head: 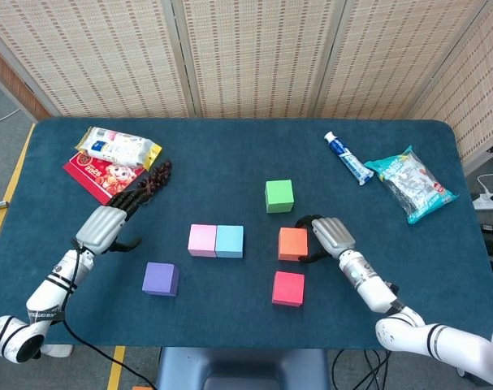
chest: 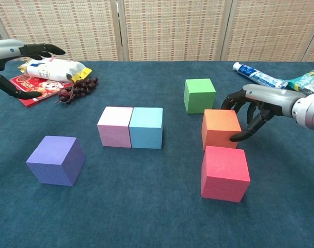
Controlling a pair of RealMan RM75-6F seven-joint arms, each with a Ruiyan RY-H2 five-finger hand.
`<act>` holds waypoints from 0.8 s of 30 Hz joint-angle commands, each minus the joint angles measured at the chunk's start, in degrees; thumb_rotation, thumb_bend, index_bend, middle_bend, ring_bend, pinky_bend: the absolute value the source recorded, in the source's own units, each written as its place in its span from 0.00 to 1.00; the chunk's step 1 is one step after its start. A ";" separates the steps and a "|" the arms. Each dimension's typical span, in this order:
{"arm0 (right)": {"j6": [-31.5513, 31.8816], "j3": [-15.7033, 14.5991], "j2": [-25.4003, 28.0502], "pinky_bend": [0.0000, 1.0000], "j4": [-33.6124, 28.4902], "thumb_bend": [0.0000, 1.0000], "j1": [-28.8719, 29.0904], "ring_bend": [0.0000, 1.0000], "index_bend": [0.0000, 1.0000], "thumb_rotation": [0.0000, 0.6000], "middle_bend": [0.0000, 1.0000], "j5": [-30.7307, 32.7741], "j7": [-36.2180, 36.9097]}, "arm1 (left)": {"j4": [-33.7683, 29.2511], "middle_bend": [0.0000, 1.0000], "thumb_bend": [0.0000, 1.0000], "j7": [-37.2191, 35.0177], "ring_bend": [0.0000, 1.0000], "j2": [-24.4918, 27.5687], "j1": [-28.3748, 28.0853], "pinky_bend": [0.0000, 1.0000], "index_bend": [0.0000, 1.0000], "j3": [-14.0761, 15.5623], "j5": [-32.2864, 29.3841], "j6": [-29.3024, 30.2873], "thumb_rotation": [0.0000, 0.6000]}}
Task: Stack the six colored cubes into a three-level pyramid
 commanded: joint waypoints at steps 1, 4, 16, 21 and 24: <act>0.44 0.29 0.02 0.58 -0.47 0.11 0.07 0.42 0.52 1.00 0.44 0.09 0.23 | 0.01 0.00 0.34 -0.30 0.00 0.21 0.23 0.08 0.00 -0.10 0.20 0.37 1.00; 0.60 0.64 0.84 0.59 -1.88 0.13 0.34 0.44 0.55 1.00 0.46 -0.22 0.67 | -0.28 0.00 0.34 -0.37 0.00 0.66 0.47 0.08 0.00 -0.19 0.51 0.83 1.00; -5.10 2.82 -0.24 0.59 -2.16 0.13 5.98 0.44 0.54 1.00 0.46 3.77 -1.53 | -1.27 0.00 0.34 -0.69 0.00 1.68 0.99 0.07 0.00 -0.48 1.02 1.55 1.00; -6.05 3.14 -2.09 0.59 -0.57 0.13 7.99 0.44 0.54 1.00 0.46 5.61 -3.24 | -1.13 0.00 0.34 -1.18 0.00 1.74 1.25 0.07 0.00 -0.49 0.98 1.57 1.00; -6.38 3.18 -2.98 0.59 0.07 0.13 8.77 0.44 0.54 1.00 0.46 6.72 -3.94 | -0.95 0.00 0.34 -1.47 0.00 1.75 1.40 0.07 0.00 -0.35 1.34 1.72 1.00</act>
